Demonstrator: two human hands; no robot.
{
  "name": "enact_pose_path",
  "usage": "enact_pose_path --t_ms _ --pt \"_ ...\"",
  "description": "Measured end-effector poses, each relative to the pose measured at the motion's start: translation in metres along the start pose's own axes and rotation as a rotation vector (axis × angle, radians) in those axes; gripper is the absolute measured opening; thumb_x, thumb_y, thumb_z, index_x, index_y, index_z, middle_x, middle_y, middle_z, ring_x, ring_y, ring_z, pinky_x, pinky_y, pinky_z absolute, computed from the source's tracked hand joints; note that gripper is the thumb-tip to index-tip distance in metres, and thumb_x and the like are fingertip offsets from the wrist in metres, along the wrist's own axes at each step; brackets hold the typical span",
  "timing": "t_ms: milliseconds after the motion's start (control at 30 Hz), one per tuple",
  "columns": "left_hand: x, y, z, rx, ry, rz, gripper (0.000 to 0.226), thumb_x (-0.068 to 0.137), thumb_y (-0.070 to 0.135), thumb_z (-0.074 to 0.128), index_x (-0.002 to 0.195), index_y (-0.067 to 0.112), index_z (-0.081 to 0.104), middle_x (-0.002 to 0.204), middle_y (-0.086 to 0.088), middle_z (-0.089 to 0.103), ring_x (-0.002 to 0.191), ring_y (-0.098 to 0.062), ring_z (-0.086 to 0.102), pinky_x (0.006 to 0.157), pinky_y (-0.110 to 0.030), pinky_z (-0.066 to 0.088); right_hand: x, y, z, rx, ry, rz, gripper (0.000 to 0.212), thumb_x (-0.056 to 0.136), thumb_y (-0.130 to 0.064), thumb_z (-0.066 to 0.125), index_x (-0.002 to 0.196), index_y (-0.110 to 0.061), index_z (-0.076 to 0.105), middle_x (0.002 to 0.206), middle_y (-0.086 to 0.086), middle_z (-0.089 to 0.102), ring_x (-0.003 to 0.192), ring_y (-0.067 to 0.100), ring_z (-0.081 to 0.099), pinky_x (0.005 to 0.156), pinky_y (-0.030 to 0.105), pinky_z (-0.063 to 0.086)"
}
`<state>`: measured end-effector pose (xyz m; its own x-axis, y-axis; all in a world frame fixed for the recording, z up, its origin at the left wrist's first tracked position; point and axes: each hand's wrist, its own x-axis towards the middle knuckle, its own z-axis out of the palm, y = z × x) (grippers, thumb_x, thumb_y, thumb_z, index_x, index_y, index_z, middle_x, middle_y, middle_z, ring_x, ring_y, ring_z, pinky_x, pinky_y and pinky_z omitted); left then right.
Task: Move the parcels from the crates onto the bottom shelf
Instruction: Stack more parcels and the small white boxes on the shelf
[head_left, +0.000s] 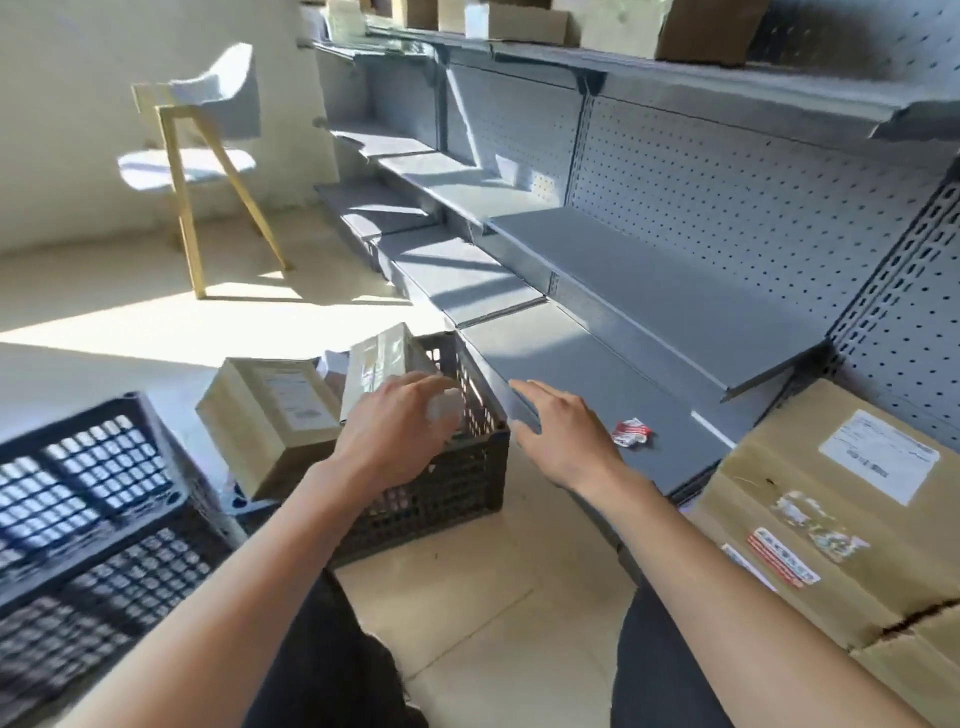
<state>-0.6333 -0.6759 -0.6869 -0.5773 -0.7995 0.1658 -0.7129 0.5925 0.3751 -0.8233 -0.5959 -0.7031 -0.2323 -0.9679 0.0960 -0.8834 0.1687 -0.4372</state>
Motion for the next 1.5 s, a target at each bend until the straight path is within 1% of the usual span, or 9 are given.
enact_pose_path --t_ms 233,367,433,633,867,1100,1267,1367,1500 --pt "0.021 -0.075 0.018 0.058 -0.011 -0.206 0.045 0.1 0.045 0.056 0.142 0.028 0.056 0.144 0.003 0.057 0.124 -0.021 0.057 0.097 -0.043 0.052 0.073 -0.018 0.062 0.096 -0.183 -0.037 0.056 0.095 -0.03 0.058 0.149 -0.031 0.042 0.151 -0.005 0.047 0.125 0.026 0.054 0.107 0.037 0.043" --pt "0.046 -0.104 0.039 -0.001 -0.008 -0.298 0.047 0.099 0.046 0.057 0.143 0.029 0.054 0.148 0.004 0.053 0.129 -0.02 0.053 0.101 -0.044 0.05 0.118 -0.02 0.093 0.106 -0.276 -0.035 0.06 0.098 -0.033 0.056 0.153 -0.032 0.034 0.16 -0.006 0.034 0.143 0.022 0.036 0.114 0.042 0.036" --pt "0.056 -0.116 0.052 -0.039 -0.011 -0.335 0.049 0.098 0.046 0.058 0.144 0.03 0.053 0.15 0.004 0.051 0.132 -0.02 0.05 0.105 -0.044 0.046 0.136 -0.017 0.108 0.115 -0.303 -0.026 0.059 0.1 -0.032 0.054 0.155 -0.029 0.032 0.161 -0.007 0.032 0.144 0.022 0.034 0.113 0.04 0.034" --pt "0.085 -0.15 0.077 -0.047 -0.063 -0.37 0.057 0.098 0.051 0.056 0.15 0.03 0.045 0.156 0.004 0.042 0.14 -0.022 0.042 0.11 -0.046 0.04 0.162 0.003 0.145 0.147 -0.437 0.05 0.064 0.102 -0.035 0.052 0.158 -0.033 0.022 0.161 0.0 0.032 0.146 0.025 0.03 0.115 0.04 0.03" --pt "0.108 -0.179 0.096 -0.157 -0.062 -0.504 0.068 0.096 0.061 0.053 0.154 0.03 0.039 0.162 -0.004 0.034 0.147 -0.024 0.033 0.117 -0.05 0.031 0.185 -0.006 0.169 0.286 -0.489 0.041 0.068 0.102 -0.036 0.054 0.159 -0.028 0.019 0.163 0.0 0.027 0.15 0.022 0.026 0.121 0.037 0.023" --pt "0.127 -0.182 0.115 -0.233 -0.162 -0.546 0.088 0.088 0.08 0.045 0.159 0.032 0.026 0.167 -0.009 0.019 0.151 -0.03 0.026 0.119 -0.052 0.026 0.192 -0.003 0.182 0.333 -0.547 -0.003 0.072 0.1 -0.005 0.046 0.157 -0.039 0.019 0.163 -0.005 0.026 0.15 0.025 0.026 0.122 0.041 0.026" --pt "0.135 -0.185 0.117 -0.208 -0.161 -0.563 0.089 0.088 0.071 0.056 0.16 0.03 0.023 0.163 -0.011 0.026 0.147 -0.029 0.033 0.116 -0.046 0.031 0.198 0.006 0.187 0.307 -0.582 -0.035 0.079 0.096 0.004 0.041 0.157 -0.04 0.019 0.164 -0.008 0.022 0.149 0.023 0.025 0.121 0.037 0.024" --pt "0.138 -0.187 0.119 -0.223 -0.129 -0.554 0.082 0.091 0.059 0.059 0.16 0.028 0.026 0.158 -0.007 0.037 0.141 -0.025 0.041 0.111 -0.043 0.037 0.203 0.016 0.191 0.294 -0.588 0.005 0.073 0.099 -0.004 0.044 0.158 -0.037 0.018 0.163 -0.006 0.026 0.147 0.024 0.03 0.12 0.037 0.027" --pt "0.136 -0.193 0.118 -0.249 -0.112 -0.559 0.078 0.092 0.052 0.059 0.159 0.028 0.028 0.157 -0.002 0.04 0.138 -0.022 0.044 0.108 -0.041 0.04 0.211 0.03 0.196 0.325 -0.578 0.13 0.066 0.103 -0.027 0.051 0.159 -0.032 0.016 0.16 -0.001 0.032 0.145 0.026 0.033 0.119 0.042 0.029"
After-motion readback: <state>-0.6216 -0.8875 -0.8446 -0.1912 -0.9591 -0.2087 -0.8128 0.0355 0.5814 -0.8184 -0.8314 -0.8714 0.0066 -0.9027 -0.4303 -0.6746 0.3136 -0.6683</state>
